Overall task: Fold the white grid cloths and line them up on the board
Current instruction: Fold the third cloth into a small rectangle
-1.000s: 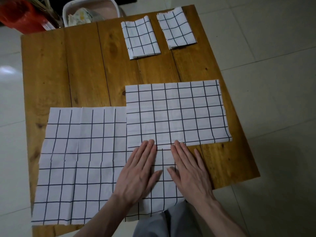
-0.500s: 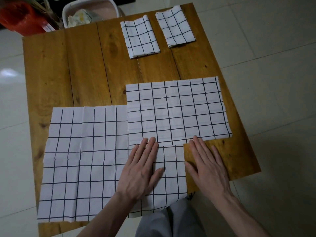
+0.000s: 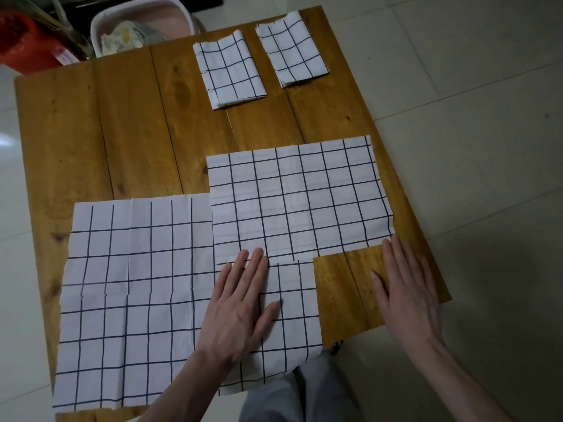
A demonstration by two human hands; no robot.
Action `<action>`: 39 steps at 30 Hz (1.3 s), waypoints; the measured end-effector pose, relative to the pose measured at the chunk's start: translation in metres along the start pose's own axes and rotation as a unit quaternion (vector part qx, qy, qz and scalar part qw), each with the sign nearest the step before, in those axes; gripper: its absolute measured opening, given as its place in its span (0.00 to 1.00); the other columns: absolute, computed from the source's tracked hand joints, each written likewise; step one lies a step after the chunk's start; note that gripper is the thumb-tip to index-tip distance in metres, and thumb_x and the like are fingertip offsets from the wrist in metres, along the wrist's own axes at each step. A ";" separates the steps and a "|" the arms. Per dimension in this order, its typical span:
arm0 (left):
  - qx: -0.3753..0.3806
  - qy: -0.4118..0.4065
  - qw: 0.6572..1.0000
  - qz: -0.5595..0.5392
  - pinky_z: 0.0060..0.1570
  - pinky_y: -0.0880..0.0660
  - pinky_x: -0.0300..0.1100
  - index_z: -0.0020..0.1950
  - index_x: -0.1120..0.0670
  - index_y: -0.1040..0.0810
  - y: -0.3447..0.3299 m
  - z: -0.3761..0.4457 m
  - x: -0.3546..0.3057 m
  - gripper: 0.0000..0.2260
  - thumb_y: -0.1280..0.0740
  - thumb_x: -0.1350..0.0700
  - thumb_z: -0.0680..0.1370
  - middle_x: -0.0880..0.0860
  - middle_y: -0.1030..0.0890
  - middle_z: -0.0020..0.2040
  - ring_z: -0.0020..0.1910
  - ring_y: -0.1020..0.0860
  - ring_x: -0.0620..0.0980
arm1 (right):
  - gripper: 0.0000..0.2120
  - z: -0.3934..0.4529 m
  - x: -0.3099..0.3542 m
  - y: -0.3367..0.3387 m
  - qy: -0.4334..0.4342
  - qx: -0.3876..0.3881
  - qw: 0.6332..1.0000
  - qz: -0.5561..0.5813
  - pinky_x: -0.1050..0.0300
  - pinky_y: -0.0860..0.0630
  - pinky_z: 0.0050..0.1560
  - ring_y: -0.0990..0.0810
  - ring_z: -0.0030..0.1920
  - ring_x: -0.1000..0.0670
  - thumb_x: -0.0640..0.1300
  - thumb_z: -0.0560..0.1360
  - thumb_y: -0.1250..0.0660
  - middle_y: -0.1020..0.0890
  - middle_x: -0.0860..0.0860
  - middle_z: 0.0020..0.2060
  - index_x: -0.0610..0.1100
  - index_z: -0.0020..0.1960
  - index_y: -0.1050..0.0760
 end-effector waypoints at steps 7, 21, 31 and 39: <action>-0.015 0.000 1.000 0.015 0.80 0.46 0.59 0.86 0.55 0.48 -0.001 0.001 -0.002 0.33 0.47 0.39 0.86 0.53 0.49 0.87 0.85 0.51 0.56 | 0.30 0.002 0.006 0.008 -0.025 -0.028 0.999 0.028 0.38 0.41 0.80 0.44 0.83 0.45 0.60 0.86 0.52 0.41 0.50 0.83 0.48 0.84 0.45; -0.046 0.044 0.998 0.016 0.81 0.43 0.57 0.83 0.58 0.38 0.010 0.028 -0.035 0.31 0.47 0.39 0.86 0.57 0.37 0.83 0.84 0.44 0.55 | 0.25 0.016 0.022 0.031 -0.118 -0.088 0.983 0.107 0.39 0.26 0.64 0.26 0.69 0.38 0.53 0.84 0.38 0.25 0.40 0.71 0.42 0.77 0.34; 0.007 -0.042 0.998 0.047 0.78 0.47 0.54 0.85 0.53 0.42 -0.007 0.056 -0.065 0.30 0.48 0.39 0.87 0.54 0.40 0.85 0.84 0.43 0.54 | 0.21 0.065 0.025 0.049 -0.243 -0.008 0.963 0.114 0.44 0.25 0.55 0.24 0.57 0.42 0.58 0.81 0.36 0.23 0.42 0.59 0.43 0.64 0.30; 0.008 -0.029 0.999 0.031 0.79 0.47 0.55 0.85 0.52 0.43 -0.010 0.055 -0.067 0.29 0.48 0.39 0.87 0.53 0.41 0.85 0.84 0.44 0.54 | 0.15 0.068 0.022 0.052 -0.270 0.011 0.931 0.246 0.54 0.27 0.41 0.25 0.45 0.51 0.51 0.80 0.31 0.26 0.49 0.53 0.47 0.59 0.34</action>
Point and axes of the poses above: each hand's wrist, its own z-axis towards the middle knuckle, its own y-axis out of the back of the hand, x = y × z, the point moved 4 cm from there along z, towards the middle knuckle
